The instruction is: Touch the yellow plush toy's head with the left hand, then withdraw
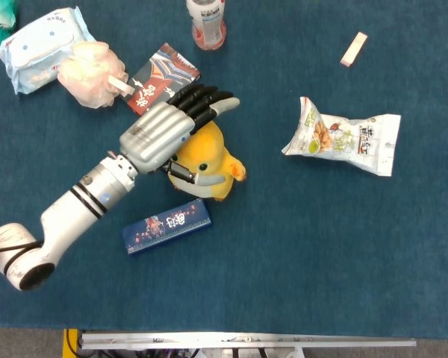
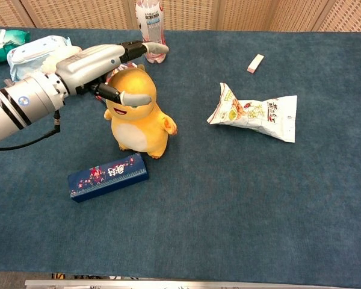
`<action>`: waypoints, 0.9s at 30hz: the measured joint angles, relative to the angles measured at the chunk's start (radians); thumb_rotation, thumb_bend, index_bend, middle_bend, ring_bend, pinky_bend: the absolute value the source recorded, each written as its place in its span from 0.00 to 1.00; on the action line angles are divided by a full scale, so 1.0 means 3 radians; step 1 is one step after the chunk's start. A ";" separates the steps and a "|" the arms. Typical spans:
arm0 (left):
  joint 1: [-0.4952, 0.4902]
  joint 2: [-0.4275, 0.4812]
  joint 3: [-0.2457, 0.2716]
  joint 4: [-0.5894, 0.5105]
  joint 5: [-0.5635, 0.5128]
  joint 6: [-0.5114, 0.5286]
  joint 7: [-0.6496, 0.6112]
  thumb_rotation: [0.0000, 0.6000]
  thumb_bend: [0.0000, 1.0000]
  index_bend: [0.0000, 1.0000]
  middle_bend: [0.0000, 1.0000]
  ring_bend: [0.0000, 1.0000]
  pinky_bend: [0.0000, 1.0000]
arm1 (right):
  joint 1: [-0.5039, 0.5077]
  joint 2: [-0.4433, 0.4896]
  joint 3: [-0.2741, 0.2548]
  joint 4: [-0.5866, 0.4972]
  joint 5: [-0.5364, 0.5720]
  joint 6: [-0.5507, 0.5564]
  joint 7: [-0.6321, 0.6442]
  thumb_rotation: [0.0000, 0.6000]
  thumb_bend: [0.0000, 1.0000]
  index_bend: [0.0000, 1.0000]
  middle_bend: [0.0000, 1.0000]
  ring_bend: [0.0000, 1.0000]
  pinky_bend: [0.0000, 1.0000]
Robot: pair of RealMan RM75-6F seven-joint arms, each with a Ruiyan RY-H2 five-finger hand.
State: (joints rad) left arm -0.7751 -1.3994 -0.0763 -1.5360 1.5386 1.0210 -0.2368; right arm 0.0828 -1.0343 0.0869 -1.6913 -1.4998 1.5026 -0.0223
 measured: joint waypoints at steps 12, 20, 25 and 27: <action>0.0454 0.0412 0.0021 -0.0193 -0.0318 0.0389 0.0225 0.96 0.06 0.07 0.09 0.05 0.04 | 0.0021 0.0010 0.0019 0.0055 0.0038 -0.0051 0.0086 1.00 0.30 0.14 0.22 0.13 0.18; 0.0995 0.0615 0.0079 -0.0211 -0.0622 0.0867 0.0317 1.00 0.05 0.09 0.10 0.07 0.05 | 0.0069 -0.0013 0.0024 0.0119 0.0068 -0.0145 0.0115 1.00 0.27 0.14 0.22 0.13 0.18; 0.1326 0.0665 0.0076 -0.0203 -0.0784 0.1202 0.0297 1.00 0.08 0.10 0.12 0.07 0.05 | 0.0112 -0.0048 0.0030 0.0151 0.0066 -0.0198 0.0100 1.00 0.27 0.14 0.22 0.14 0.18; 0.1456 0.0695 0.0074 -0.0205 -0.0834 0.1312 0.0262 1.00 0.10 0.11 0.12 0.07 0.05 | 0.0129 -0.0063 0.0030 0.0163 0.0063 -0.0219 0.0095 1.00 0.27 0.14 0.22 0.14 0.18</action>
State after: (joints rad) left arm -0.3383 -1.1909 -0.0542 -1.5975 1.2884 1.4145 -0.1581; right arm 0.1215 -1.0532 0.0959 -1.6424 -1.4809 1.4369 0.0064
